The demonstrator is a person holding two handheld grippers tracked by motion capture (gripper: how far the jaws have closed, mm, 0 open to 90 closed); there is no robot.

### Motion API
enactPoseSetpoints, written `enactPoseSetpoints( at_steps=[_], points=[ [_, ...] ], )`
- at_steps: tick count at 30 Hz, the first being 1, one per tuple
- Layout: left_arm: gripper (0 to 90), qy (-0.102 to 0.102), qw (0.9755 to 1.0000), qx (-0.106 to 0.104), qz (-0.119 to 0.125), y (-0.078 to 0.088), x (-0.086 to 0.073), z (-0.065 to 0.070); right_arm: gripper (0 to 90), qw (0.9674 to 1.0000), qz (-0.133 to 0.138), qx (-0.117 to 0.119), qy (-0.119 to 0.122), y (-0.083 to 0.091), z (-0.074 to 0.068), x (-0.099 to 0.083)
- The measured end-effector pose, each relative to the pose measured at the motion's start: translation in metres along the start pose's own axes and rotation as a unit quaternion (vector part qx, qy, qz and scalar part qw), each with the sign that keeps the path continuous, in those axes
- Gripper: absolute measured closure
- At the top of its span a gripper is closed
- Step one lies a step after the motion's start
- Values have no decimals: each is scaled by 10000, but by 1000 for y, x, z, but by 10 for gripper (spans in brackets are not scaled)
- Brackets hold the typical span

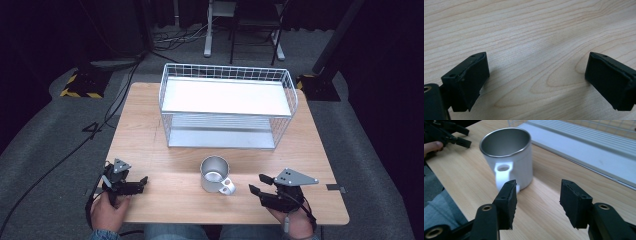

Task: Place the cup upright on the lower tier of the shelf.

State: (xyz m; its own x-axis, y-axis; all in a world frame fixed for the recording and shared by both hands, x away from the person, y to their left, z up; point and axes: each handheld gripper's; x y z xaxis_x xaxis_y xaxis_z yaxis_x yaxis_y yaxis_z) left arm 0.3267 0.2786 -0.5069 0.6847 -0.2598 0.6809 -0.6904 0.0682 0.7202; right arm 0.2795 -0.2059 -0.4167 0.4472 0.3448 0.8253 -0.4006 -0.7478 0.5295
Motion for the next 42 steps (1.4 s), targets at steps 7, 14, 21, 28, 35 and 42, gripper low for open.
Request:
enactPoseSetpoints(
  at_steps=[7, 14, 21, 28, 35, 42],
  points=[
    [58, -1, 10000, -1, -1, 0, 0, 0, 472, 9996, -52, 291, 43, -16, -11, 2],
    [58, -1, 10000, -1, -1, 0, 0, 0, 468, 9980, -154, 598, 98, -33, -19, 2],
    [57, -3, 10000, -1, -3, 0, 0, 0, 474, 9976, -276, 629, 19, -50, -18, 3],
    [58, 0, 10000, -1, -1, 0, 0, 0, 509, 9973, -444, 580, 14, -64, -16, 3],
    [57, 0, 10000, -1, 0, 0, 0, 0, 576, 9964, -518, 652, -164, -73, -13, 6],
    [57, -4, 10000, 4, -4, 0, 0, 0, 694, 9963, -592, 599, -146, -76, -13, 7]
  ],
)
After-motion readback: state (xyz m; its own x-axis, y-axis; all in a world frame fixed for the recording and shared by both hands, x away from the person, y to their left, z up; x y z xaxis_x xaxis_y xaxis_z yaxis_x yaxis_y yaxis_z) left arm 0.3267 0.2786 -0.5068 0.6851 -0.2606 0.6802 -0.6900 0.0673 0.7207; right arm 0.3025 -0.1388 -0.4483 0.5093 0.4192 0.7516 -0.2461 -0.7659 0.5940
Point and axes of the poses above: each handheld gripper's, and its own axes: y roughly backward along the jaws, x roughly out of its top, z roughly to its right, and after that the axes turned 13 degrees about x, right-handed
